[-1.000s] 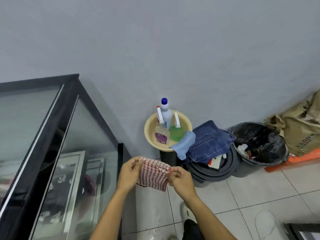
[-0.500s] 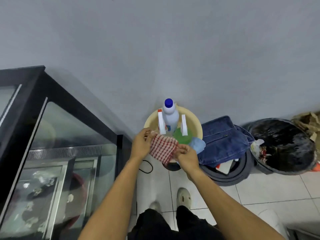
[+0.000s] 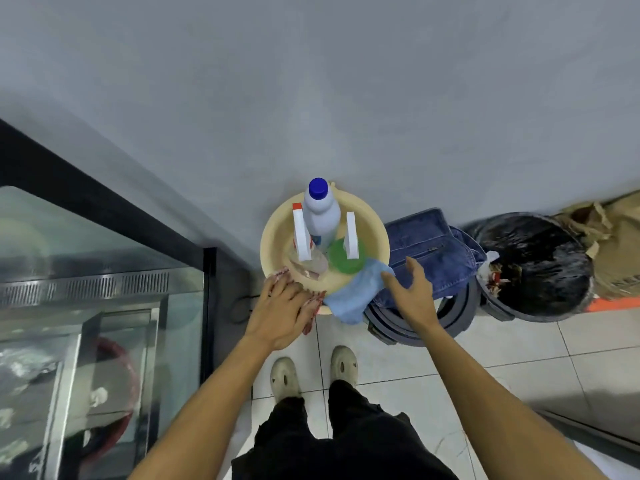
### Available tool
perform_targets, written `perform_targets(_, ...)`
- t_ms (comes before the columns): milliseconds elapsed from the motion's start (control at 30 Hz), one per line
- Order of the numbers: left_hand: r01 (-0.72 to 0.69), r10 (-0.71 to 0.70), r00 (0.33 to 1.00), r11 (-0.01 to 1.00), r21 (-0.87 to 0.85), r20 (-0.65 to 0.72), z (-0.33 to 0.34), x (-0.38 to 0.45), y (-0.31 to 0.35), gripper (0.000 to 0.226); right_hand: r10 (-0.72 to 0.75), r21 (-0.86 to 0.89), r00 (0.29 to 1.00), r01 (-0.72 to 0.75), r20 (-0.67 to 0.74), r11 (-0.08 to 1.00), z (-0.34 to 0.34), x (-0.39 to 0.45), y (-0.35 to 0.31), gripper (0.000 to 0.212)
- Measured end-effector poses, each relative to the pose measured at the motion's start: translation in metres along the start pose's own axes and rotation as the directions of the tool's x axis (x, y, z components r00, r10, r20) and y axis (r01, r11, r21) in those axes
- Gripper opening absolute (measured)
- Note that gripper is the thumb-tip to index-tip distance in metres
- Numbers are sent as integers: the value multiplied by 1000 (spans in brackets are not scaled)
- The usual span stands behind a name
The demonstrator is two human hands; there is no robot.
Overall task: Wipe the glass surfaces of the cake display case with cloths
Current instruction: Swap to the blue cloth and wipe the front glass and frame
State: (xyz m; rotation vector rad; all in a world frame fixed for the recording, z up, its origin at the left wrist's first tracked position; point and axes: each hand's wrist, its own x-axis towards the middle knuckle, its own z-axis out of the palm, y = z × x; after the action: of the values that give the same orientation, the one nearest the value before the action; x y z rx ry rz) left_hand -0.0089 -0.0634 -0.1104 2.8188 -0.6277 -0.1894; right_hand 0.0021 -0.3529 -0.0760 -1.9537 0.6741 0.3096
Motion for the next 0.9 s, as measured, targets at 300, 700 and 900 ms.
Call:
perform_targets(300, 174, -172, 983, 985, -16, 66, -2, 11, 17, 56, 77, -329, 975, -4, 209, 944, -8, 40, -10, 54)
perform_targets(700, 592, -291, 723, 728, -345, 626, -18, 76, 66, 32, -221, -480, 961, 273, 163, 833, -25, 22, -41, 27)
perform_targets(900, 471, -528, 737, -47, -881, 422, -55, 40, 86, 30, -213, 15, 961, 213, 177, 977, -51, -18, -62, 24)
